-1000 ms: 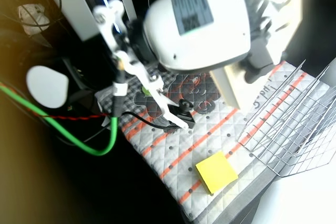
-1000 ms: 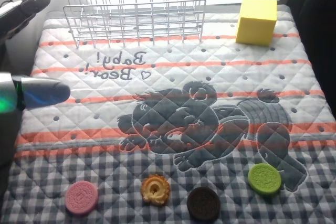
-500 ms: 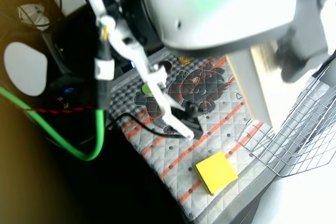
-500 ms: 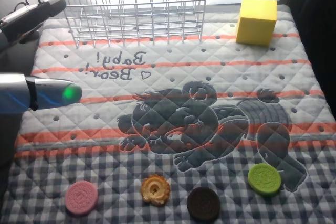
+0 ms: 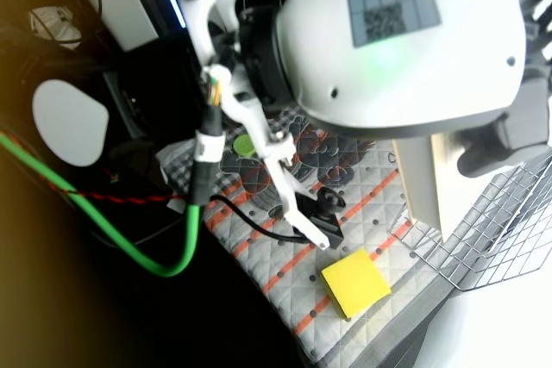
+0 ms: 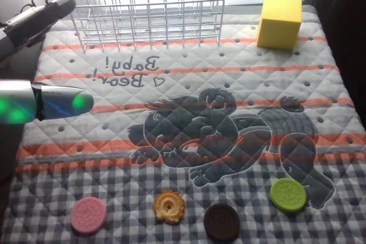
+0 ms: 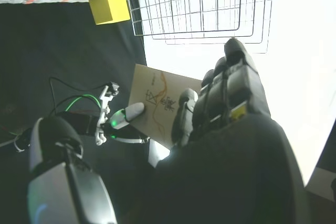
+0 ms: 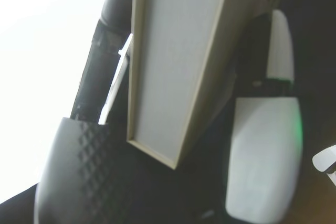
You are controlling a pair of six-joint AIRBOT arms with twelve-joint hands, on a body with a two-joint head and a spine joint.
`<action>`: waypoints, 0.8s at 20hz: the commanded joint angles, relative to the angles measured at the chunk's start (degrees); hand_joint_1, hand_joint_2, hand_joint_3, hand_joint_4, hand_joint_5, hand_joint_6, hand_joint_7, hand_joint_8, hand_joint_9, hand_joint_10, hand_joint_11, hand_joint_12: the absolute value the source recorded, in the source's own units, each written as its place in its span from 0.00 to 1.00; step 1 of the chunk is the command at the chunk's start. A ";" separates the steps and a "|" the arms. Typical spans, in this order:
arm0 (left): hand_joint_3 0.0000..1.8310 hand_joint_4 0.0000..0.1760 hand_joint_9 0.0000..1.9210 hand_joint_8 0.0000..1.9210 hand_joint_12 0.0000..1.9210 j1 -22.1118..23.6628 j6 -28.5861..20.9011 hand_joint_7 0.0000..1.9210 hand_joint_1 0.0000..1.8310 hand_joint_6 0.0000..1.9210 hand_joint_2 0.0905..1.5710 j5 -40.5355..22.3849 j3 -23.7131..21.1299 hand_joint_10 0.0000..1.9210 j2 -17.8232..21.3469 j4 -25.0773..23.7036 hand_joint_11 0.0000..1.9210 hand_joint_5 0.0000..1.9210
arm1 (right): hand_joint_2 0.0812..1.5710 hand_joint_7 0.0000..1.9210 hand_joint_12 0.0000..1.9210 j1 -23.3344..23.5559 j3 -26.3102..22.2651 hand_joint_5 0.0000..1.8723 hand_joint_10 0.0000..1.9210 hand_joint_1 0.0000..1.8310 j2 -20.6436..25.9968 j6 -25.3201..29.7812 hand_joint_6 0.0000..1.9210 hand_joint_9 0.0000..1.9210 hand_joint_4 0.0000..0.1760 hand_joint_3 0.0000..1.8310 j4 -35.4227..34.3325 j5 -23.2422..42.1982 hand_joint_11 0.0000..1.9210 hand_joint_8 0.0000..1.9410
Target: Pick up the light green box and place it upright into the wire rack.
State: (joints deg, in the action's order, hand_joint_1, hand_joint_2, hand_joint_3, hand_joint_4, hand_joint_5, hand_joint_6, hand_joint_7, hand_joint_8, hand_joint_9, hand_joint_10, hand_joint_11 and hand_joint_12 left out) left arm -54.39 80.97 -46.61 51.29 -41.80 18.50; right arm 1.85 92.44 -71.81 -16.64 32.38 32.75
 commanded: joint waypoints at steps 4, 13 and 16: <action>0.00 1.00 0.00 0.00 0.09 0.97 -0.37 0.00 0.37 0.00 0.45 -6.21 0.27 0.00 -0.25 -0.55 0.00 0.00 | 0.68 0.62 0.42 -0.93 1.37 0.49 0.01 0.69 -0.30 0.17 0.47 0.82 0.00 0.00 -4.23 4.91 0.66 0.40; 0.00 1.00 0.00 0.00 0.08 1.13 -0.37 0.00 0.34 0.00 0.46 -5.48 0.66 0.00 -0.89 -0.94 0.00 0.01 | 0.69 0.59 0.38 -1.21 1.61 0.47 0.00 0.69 -1.01 0.17 0.49 0.81 0.00 0.00 -4.19 4.92 0.68 0.48; 0.00 1.00 0.00 0.00 0.05 1.13 -0.38 0.00 0.35 0.00 0.45 -5.47 0.67 0.00 -0.89 -0.97 0.00 0.01 | 0.69 0.59 0.38 -1.25 1.60 0.46 0.00 0.69 -1.31 0.17 0.49 0.81 0.00 0.00 -3.80 4.92 0.68 0.49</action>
State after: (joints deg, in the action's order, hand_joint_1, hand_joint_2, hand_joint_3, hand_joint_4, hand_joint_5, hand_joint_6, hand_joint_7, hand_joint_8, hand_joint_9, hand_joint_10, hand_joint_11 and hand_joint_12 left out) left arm -53.84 80.97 -45.47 51.66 -42.65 17.76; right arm -0.16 93.84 -73.47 -16.69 30.98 31.44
